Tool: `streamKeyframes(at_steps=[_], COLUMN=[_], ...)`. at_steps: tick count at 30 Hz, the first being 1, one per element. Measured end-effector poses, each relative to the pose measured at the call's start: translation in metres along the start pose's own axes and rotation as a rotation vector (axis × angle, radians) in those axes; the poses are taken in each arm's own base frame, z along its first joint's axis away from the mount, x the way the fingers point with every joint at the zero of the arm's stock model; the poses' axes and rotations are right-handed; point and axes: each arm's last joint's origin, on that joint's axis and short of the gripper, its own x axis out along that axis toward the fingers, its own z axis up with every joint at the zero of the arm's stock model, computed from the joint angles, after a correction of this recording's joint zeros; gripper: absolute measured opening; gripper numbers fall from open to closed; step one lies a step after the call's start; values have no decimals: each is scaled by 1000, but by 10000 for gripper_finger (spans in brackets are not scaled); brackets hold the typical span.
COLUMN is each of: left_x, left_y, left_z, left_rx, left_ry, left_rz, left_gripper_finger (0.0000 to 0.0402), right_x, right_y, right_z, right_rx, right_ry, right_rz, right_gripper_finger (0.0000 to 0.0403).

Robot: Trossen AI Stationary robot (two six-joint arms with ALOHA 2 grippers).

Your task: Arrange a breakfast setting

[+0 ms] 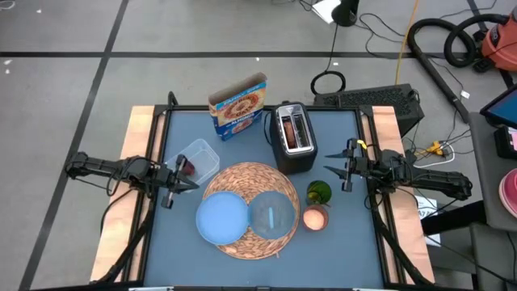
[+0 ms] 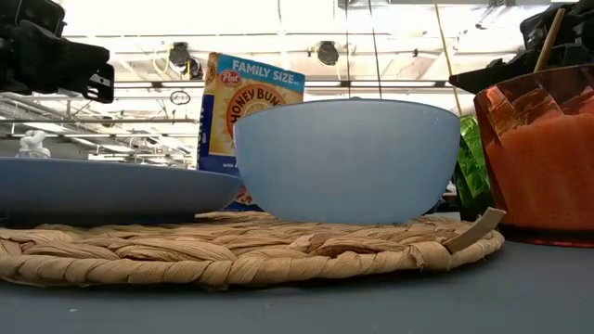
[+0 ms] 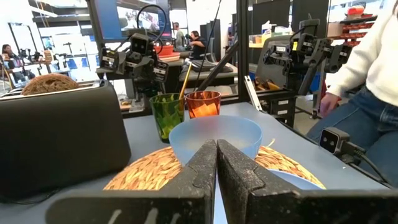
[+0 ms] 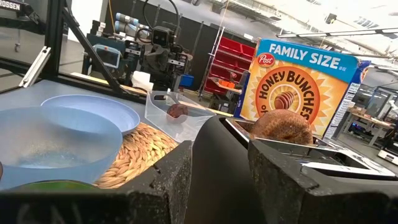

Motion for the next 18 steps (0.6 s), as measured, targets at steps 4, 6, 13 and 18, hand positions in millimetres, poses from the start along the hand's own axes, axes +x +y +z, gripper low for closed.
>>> streamKeyframes(at_steps=[4, 6, 13, 18], left_x=[0, 0, 0, 0], left_y=[0, 0, 0, 0], left_z=[0, 0, 3, 3], left_rx=[0, 0, -108, -108], left_ry=[0, -1, -29, -33], left_rz=[0, 0, 0, 1], left_gripper_finger=[21, 21, 21, 21], right_x=[0, 0, 0, 0], right_y=[0, 0, 0, 0], right_z=[0, 0, 0, 0], right_rx=[0, 0, 0, 0], right_ry=[0, 0, 0, 0], right_rz=[0, 0, 0, 0], right_gripper_finger=[150, 150, 150, 150])
